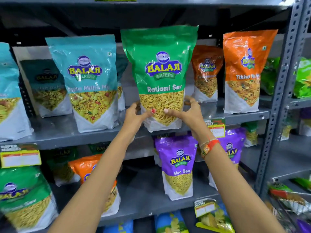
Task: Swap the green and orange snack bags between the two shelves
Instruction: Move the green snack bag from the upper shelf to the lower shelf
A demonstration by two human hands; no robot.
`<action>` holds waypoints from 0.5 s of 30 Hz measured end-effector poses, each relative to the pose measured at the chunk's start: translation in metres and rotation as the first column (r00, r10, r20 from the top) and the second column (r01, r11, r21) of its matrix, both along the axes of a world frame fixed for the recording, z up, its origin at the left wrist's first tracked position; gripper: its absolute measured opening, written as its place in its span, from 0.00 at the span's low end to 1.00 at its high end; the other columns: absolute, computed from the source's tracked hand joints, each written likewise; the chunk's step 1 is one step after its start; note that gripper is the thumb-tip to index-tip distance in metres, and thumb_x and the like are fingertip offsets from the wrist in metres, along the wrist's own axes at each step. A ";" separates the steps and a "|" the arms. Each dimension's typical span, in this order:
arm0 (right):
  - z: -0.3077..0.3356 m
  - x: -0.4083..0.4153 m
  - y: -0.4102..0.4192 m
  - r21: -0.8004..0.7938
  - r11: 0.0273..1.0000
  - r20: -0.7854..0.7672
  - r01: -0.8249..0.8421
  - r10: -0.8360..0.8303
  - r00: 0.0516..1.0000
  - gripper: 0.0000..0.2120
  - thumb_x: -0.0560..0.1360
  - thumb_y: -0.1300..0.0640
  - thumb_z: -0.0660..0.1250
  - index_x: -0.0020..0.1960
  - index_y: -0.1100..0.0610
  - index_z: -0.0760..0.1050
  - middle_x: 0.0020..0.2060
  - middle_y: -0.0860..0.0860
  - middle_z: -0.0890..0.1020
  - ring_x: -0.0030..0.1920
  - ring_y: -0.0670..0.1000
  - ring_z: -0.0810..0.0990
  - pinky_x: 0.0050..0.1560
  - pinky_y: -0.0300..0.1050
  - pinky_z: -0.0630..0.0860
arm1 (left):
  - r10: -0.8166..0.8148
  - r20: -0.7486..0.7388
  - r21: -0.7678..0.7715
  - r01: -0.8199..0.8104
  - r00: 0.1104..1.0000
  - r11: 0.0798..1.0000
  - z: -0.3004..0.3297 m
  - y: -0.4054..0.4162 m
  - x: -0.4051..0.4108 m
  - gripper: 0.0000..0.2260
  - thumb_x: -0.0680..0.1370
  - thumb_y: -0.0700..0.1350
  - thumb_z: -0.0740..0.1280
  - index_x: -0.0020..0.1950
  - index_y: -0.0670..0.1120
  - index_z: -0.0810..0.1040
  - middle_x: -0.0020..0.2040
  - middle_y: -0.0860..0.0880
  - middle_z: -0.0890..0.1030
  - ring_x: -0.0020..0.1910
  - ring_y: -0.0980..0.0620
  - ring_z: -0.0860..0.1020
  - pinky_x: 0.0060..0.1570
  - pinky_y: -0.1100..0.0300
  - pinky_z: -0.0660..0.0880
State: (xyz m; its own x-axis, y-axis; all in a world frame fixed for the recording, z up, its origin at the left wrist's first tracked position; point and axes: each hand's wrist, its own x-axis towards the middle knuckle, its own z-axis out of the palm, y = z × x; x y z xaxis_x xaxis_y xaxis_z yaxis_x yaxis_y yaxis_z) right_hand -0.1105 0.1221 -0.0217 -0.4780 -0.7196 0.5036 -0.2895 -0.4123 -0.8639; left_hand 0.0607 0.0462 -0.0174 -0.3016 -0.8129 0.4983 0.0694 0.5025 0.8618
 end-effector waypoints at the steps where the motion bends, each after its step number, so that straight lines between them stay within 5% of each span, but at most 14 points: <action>1: -0.006 0.007 0.005 -0.022 1.000 0.010 -0.001 0.001 1.000 0.36 0.56 0.53 0.83 0.59 0.52 0.70 0.50 0.41 0.77 0.59 0.49 0.78 0.65 0.56 0.76 | 0.012 0.020 -0.015 -0.012 1.000 1.000 -0.004 0.007 0.008 0.28 0.67 0.48 0.75 0.64 0.45 0.71 0.63 0.45 0.77 0.63 0.46 0.75 0.62 0.50 0.73; 5: -0.033 0.033 0.026 -0.079 0.995 -0.045 0.064 -0.068 0.997 0.48 0.49 0.44 0.82 0.64 0.54 0.69 0.62 0.50 0.77 0.63 0.52 0.77 0.64 0.57 0.76 | 0.021 0.021 -0.109 -0.019 1.000 0.994 -0.025 0.035 0.036 0.25 0.68 0.41 0.73 0.63 0.43 0.69 0.60 0.46 0.77 0.60 0.48 0.75 0.61 0.51 0.73; 9: -0.066 0.052 0.035 -0.096 0.992 -0.046 0.083 -0.088 0.995 0.49 0.50 0.42 0.82 0.65 0.56 0.67 0.63 0.53 0.76 0.62 0.53 0.77 0.62 0.57 0.77 | 0.020 -0.002 -0.167 -0.020 1.000 0.986 -0.053 0.048 0.055 0.27 0.64 0.45 0.74 0.61 0.44 0.70 0.54 0.51 0.78 0.54 0.60 0.77 0.59 0.56 0.73; 12: -0.098 0.063 0.034 -0.053 0.997 -0.003 0.064 -0.064 0.998 0.45 0.52 0.53 0.84 0.63 0.58 0.67 0.61 0.56 0.76 0.58 0.52 0.78 0.56 0.42 0.80 | 0.009 -0.008 -0.090 -0.010 1.000 0.996 -0.086 0.046 0.064 0.24 0.65 0.41 0.72 0.60 0.45 0.70 0.51 0.57 0.80 0.51 0.65 0.78 0.54 0.65 0.76; 15: -0.141 0.071 0.027 0.020 0.999 0.021 0.039 -0.040 0.999 0.42 0.55 0.62 0.84 0.63 0.60 0.67 0.59 0.55 0.76 0.54 0.47 0.77 0.46 0.30 0.76 | 0.013 0.018 0.022 -0.013 1.000 1.000 -0.137 0.037 0.072 0.23 0.67 0.39 0.73 0.59 0.49 0.71 0.53 0.54 0.80 0.52 0.60 0.79 0.54 0.63 0.76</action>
